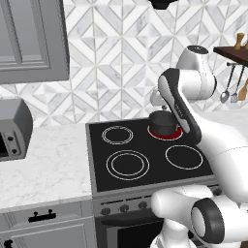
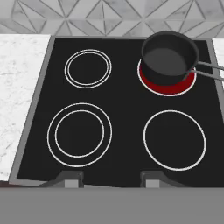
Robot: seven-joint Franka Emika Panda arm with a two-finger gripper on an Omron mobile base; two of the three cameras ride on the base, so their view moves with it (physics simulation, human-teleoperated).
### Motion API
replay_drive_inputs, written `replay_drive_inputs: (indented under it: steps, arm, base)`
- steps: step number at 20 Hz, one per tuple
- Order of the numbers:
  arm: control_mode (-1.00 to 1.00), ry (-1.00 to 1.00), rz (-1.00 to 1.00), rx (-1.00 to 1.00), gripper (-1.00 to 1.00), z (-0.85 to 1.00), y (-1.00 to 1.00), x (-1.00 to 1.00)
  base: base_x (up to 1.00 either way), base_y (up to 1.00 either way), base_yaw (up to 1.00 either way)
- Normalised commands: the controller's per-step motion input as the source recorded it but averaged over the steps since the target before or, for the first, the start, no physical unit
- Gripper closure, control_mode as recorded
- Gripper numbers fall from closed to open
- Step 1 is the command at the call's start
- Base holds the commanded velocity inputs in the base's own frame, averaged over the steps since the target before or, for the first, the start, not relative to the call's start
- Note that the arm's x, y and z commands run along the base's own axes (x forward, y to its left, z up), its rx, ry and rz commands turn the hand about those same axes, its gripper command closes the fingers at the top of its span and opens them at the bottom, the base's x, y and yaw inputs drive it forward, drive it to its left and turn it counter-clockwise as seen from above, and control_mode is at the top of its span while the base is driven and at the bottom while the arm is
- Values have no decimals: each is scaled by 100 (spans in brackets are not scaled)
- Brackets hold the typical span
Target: Turn off the rear right burner of the stove.
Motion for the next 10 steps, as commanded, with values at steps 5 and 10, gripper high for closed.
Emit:
replay_drive_inputs:
  steps: [5, 10]
  arm:
    - [-100, -6, 0, 0, -100, 0, 0, -15]
    - [100, -7, 0, 0, -100, 0, 0, -10]
  base:
    - [0, 0, 0]
    - [-14, -19, 0]
